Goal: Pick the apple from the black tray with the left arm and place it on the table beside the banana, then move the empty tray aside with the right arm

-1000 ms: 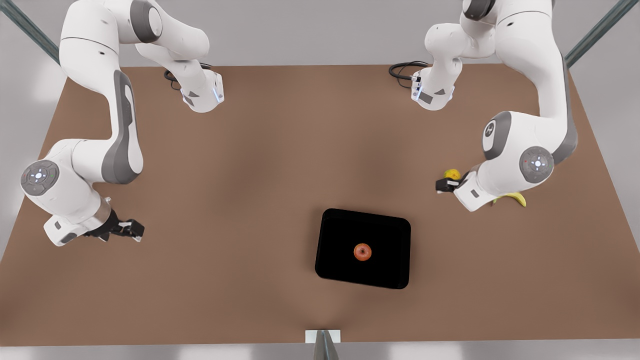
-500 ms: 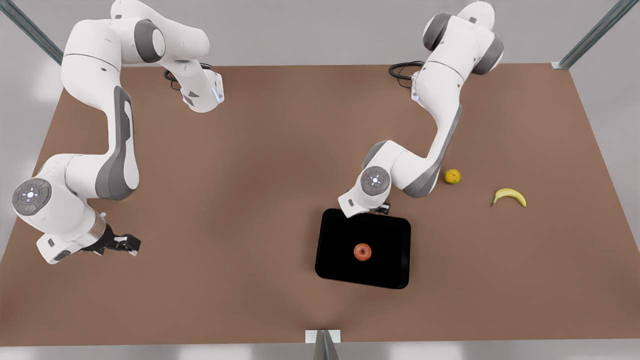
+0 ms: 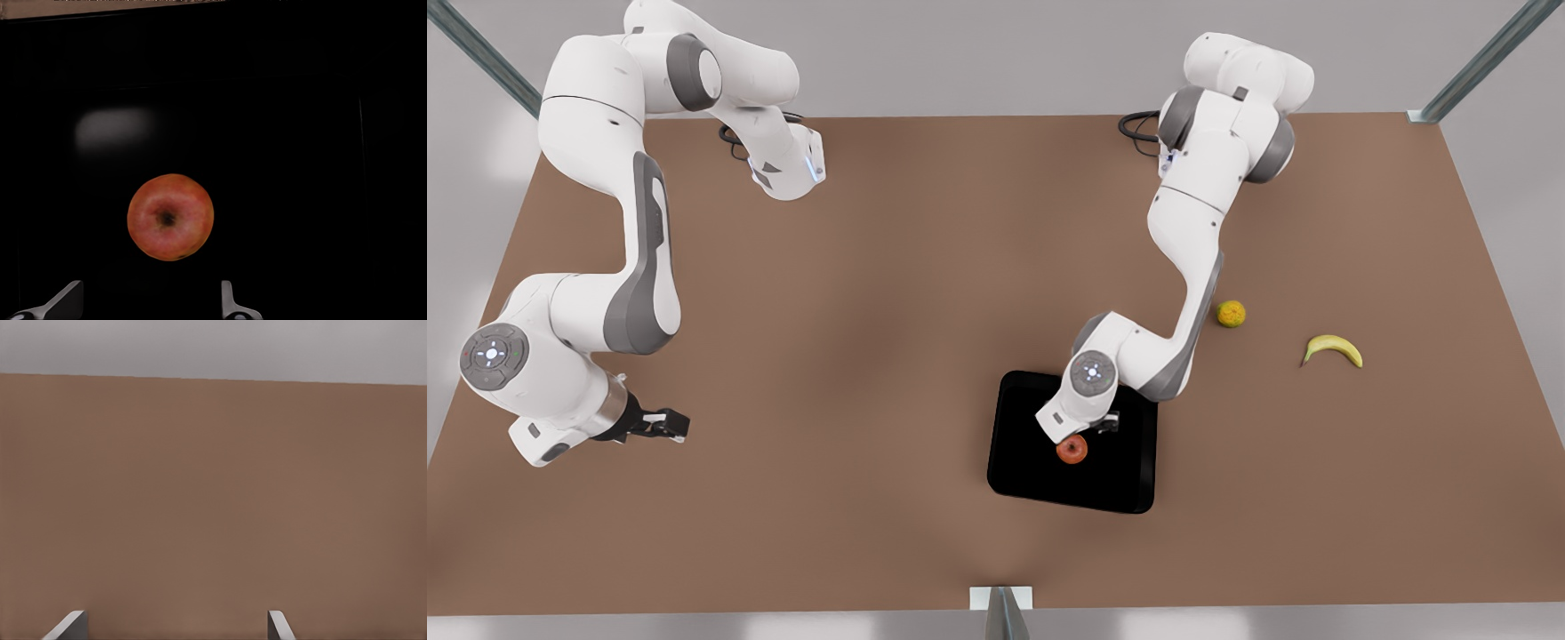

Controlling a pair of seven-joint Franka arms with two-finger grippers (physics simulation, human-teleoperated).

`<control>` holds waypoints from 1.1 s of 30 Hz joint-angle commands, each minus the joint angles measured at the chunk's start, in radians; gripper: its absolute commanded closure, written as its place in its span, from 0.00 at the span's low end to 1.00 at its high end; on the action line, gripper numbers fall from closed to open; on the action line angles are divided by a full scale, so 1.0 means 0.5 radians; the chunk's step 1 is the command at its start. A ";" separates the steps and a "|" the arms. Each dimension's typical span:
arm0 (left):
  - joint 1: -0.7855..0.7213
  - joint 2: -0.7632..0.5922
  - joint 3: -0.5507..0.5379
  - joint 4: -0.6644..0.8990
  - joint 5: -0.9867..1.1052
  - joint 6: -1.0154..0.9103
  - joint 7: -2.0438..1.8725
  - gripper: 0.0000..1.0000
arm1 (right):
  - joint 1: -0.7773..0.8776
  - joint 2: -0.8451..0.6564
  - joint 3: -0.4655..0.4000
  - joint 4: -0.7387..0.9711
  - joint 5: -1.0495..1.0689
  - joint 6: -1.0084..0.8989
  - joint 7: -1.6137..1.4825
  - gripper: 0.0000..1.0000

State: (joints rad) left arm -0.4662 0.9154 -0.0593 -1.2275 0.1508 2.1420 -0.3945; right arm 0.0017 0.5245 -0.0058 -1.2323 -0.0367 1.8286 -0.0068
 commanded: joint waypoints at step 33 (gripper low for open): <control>-0.009 0.209 0.048 0.154 0.094 0.187 -0.168 0.30 | 0.000 -0.003 0.006 0.001 0.000 -0.012 -0.002 0.00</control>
State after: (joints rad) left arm -0.4708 1.0246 -0.0357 -1.1513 0.2059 2.2917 -0.4816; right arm 0.0015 0.5245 -0.0032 -1.2323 -0.0377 1.8228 -0.0064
